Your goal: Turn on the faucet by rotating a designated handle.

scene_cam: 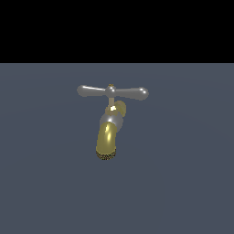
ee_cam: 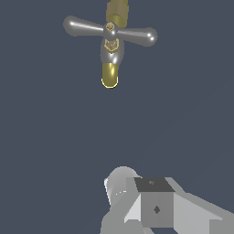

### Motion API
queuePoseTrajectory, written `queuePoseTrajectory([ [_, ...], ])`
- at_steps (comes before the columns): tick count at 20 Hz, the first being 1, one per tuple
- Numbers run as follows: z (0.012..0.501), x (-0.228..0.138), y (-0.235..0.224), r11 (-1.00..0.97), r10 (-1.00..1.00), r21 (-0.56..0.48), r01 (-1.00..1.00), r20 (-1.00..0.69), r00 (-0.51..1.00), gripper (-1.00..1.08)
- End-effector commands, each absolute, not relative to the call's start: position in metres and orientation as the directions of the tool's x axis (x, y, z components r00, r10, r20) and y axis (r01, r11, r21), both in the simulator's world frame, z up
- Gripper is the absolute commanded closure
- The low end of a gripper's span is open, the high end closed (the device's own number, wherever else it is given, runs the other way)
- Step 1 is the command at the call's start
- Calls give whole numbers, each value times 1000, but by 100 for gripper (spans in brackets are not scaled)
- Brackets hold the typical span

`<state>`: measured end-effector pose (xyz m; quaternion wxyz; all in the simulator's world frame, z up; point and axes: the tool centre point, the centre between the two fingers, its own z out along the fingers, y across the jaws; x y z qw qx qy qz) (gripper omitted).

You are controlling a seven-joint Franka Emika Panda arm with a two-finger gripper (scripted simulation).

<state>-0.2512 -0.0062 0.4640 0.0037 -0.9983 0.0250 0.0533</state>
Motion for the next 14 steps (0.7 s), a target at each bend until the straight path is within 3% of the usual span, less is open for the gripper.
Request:
queuePoseTrajectory([
  [1, 462, -245, -5, -997, -70, -14, -72, -108, 992, 108],
  [14, 440, -184, 13, -949, -292, -78, -305, -141, 946, 108],
])
